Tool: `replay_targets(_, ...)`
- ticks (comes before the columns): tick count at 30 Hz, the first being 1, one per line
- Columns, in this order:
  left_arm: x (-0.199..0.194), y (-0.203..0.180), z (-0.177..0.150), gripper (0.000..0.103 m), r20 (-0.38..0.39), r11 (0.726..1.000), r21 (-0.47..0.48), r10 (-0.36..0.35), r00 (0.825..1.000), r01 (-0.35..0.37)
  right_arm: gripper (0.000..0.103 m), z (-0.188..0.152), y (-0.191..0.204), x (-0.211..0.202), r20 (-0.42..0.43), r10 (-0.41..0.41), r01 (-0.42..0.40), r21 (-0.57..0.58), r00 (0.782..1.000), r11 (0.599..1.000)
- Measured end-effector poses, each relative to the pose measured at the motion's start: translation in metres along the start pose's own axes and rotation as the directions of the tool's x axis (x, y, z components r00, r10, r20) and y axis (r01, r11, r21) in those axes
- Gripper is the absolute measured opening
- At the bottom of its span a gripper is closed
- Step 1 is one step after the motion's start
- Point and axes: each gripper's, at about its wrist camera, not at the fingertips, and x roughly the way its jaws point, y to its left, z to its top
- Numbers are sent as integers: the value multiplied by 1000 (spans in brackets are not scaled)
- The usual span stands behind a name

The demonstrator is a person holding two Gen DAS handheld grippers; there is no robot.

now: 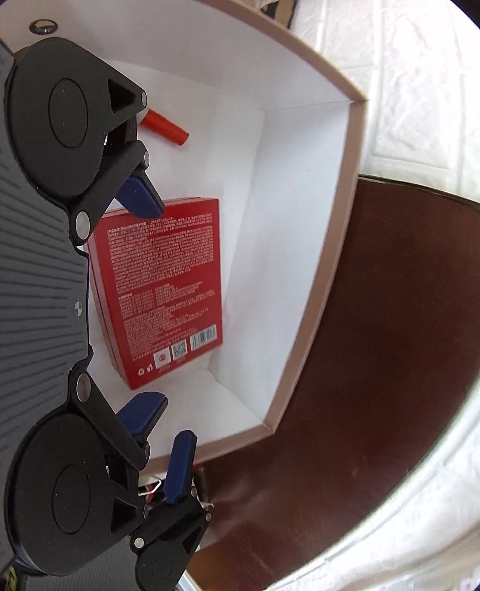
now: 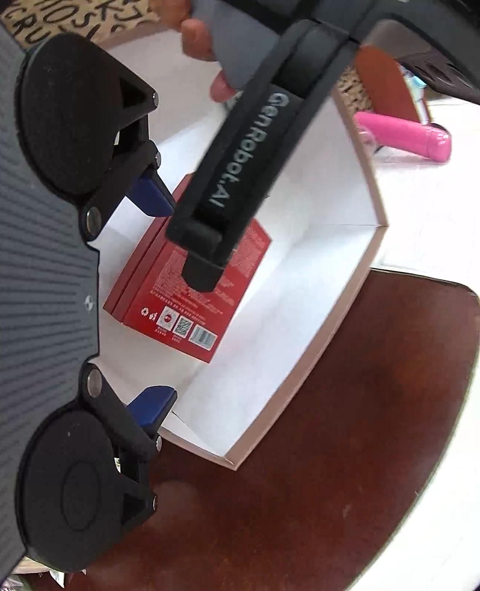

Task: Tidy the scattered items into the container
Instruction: 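Open the left gripper to release the red box inside, then move the left tool back toward the playing-card deck on the cloth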

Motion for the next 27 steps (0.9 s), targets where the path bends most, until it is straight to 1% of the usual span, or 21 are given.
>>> replay_targets(3,-12,-10,-4,103,31,999,28,14,999,-15,100,-1,-2,-15,40,16,-17,20,999,1000)
replay_targets(5,-17,-17,-7,103,34,999,48,23,999,-25,100,-3,-2,-25,53,12,-13,20,999,1000)
replay_targets(6,-19,-21,-9,103,35,998,56,28,999,-30,100,0,0,-28,58,8,-9,14,998,1000)
replay_targets(11,-34,-38,-20,103,42,996,78,38,998,-41,101,-7,4,-45,75,0,0,2,997,1000)
replay_targets(12,-38,-43,-24,103,50,995,84,46,998,-51,101,-3,5,-43,77,4,-4,6,997,1000)
replay_targets(14,-46,-53,-34,103,76,992,102,63,995,-70,101,-7,7,-51,76,22,-23,12,997,1000)
replay_targets(17,-64,-70,-53,103,122,984,137,97,988,-114,101,-22,10,-67,80,26,-27,16,996,1000)
replay_targets(19,-76,-81,-69,103,160,978,163,104,982,-130,101,-35,14,-80,87,39,-41,18,995,999)
replay_targets(21,-86,-91,-88,103,185,976,173,98,978,-131,101,-51,16,-96,99,53,-55,18,994,998)
replay_targets(24,-96,-105,-117,103,200,978,164,97,975,-131,101,-77,23,-116,116,46,-47,10,992,999)
replay_targets(27,-103,-117,-148,103,210,980,168,73,975,-109,101,-105,31,-135,135,43,-46,19,990,999)
